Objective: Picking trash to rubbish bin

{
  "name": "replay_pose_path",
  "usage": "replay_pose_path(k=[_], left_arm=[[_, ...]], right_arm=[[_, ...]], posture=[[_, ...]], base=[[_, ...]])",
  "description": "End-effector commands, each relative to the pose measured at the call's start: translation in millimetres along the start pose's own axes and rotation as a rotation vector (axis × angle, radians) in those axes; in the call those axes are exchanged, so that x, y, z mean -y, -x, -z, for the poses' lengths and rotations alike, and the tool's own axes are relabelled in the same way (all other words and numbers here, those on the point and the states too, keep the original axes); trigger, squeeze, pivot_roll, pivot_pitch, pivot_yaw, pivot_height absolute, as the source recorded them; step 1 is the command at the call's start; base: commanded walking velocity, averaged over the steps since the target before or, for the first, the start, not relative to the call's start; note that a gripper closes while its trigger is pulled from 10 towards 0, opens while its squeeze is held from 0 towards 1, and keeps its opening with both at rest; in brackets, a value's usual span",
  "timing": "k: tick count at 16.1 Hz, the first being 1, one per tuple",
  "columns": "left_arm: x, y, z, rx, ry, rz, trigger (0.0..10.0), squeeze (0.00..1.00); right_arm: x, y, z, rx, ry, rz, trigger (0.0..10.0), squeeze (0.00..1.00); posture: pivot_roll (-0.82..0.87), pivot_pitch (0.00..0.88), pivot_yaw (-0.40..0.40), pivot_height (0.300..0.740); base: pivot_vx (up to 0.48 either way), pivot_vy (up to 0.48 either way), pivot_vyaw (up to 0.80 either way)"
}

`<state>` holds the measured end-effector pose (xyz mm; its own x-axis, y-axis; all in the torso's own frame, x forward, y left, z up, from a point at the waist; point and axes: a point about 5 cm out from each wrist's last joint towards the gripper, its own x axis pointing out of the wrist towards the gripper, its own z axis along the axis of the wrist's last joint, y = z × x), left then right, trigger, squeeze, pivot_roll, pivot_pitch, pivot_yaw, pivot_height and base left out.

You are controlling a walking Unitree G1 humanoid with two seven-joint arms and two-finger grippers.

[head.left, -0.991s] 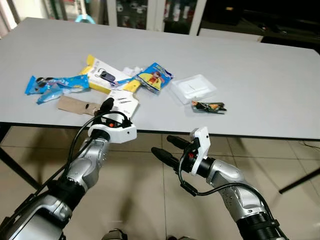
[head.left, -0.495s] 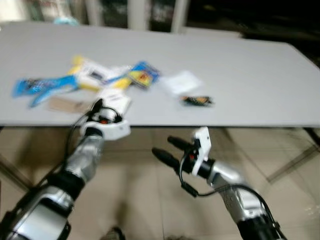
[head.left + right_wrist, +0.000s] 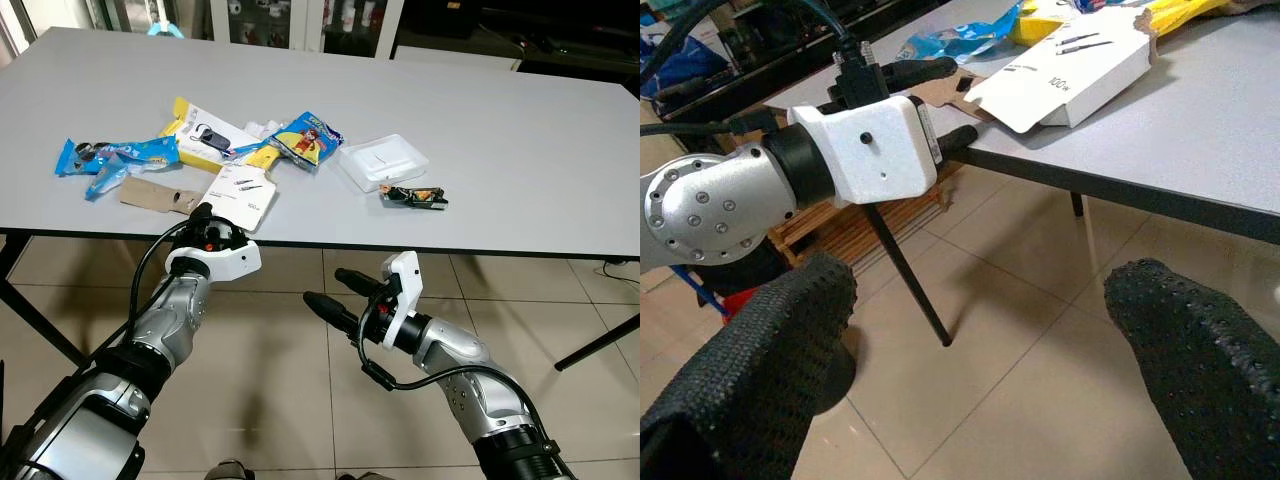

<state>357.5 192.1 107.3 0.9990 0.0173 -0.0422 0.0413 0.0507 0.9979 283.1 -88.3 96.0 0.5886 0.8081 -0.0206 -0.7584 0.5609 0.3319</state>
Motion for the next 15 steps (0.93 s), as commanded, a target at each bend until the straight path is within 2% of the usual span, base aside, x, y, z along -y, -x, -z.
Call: replay_pose_path(k=[1,7,11,12,13,14,15], left_arm=[[11.3,3.9,8,-0.034,0.0,0.047,0.0,0.0],[-5.4,-4.9,10,-0.038,0.014,-0.049,0.0,0.0],[-8.7,-6.5,12,-0.051,0.022,-0.071,0.0,0.0],[-15.0,-8.7,15,-0.072,0.073,-0.119,0.0,0.0],[-15.7,-9.0,15,-0.074,0.082,-0.126,0.0,0.0],[-16.2,-9.7,12,-0.057,0.082,-0.128,10.0,0.0],[-15.1,-10.3,3,0.001,0.089,-0.119,10.0,0.0]], right_arm=[[1.8,4.6,0,0.001,-0.01,0.012,10.0,0.0],[1.7,5.2,1,-0.001,-0.012,0.016,10.0,0.0],[1.4,5.0,1,-0.001,-0.013,0.016,10.0,0.0],[0.7,4.9,1,0.0,-0.014,0.017,10.0,0.0],[0.6,4.9,1,-0.001,-0.015,0.017,10.0,0.0],[0.5,5.0,1,0.0,-0.015,0.017,10.0,0.0],[0.4,5.2,1,0.0,-0.016,0.018,10.0,0.0]], posture=[[-0.04,0.097,-0.117,0.74],[-0.05,0.097,-0.117,0.74],[-0.05,0.097,-0.116,0.74],[-0.05,0.099,-0.116,0.74],[-0.05,0.099,-0.116,0.74],[-0.05,0.099,-0.114,0.74],[-0.05,0.099,-0.114,0.74]], base=[[0.0,0.0,0.0],[0.0,0.0,0.0],[0.0,0.0,0.0],[0.0,0.0,0.0],[0.0,0.0,0.0],[0.0,0.0,0.0],[0.0,0.0,0.0]])
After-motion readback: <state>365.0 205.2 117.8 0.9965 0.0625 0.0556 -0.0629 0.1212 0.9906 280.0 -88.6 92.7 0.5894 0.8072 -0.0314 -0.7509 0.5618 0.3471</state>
